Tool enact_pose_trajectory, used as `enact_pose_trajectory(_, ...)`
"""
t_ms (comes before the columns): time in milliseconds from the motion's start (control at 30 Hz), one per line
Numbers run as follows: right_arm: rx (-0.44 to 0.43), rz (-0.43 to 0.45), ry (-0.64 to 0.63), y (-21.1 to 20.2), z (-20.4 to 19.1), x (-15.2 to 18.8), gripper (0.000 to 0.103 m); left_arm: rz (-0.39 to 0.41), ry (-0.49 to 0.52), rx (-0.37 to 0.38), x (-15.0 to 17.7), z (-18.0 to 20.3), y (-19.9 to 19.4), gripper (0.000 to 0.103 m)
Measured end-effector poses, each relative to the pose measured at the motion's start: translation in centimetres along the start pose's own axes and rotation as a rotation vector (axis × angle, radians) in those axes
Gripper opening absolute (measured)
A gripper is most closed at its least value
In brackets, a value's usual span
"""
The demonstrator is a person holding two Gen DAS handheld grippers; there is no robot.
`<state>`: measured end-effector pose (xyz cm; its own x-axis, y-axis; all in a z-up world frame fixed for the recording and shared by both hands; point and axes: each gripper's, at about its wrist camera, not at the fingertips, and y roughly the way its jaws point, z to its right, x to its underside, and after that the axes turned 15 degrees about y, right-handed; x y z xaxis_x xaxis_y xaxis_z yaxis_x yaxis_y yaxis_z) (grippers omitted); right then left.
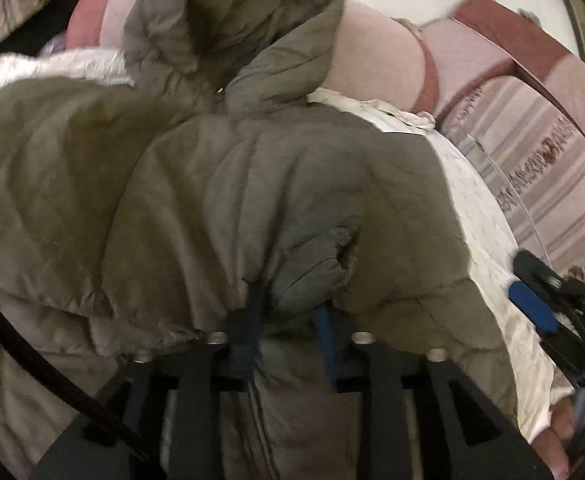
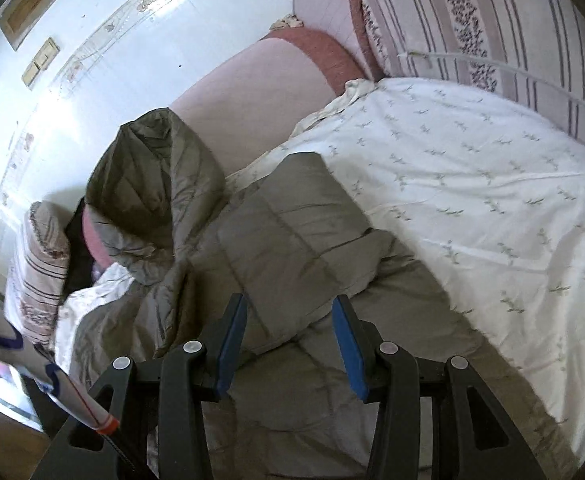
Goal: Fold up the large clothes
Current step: 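Fold the held sleeve across the jacket front with the left tool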
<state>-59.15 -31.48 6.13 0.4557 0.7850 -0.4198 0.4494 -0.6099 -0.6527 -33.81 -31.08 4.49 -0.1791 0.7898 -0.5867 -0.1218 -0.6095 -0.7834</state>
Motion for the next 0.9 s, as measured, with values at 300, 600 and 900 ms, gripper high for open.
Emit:
enact_pose_trajectory(300, -0.173, -0.2, 0.076, 3.5, -0.9, 1.8, 0.049, 0.145, -0.053, 0.001, -2.1, -1.0, -14.3, 0.054)
enact_pose_trajectory(600, -0.212, -0.316, 0.101, 8.1, -1.7, 4.4, 0.05, 0.25, -0.376, -0.111, -2.7, -6.1, -31.1, 0.055)
enact_pose_trajectory(900, -0.22, -0.257, 0.006, 7.1, -3.6, 4.9, 0.019, 0.395, -0.164, -0.25, -3.5, 0.9, -41.3, 0.081)
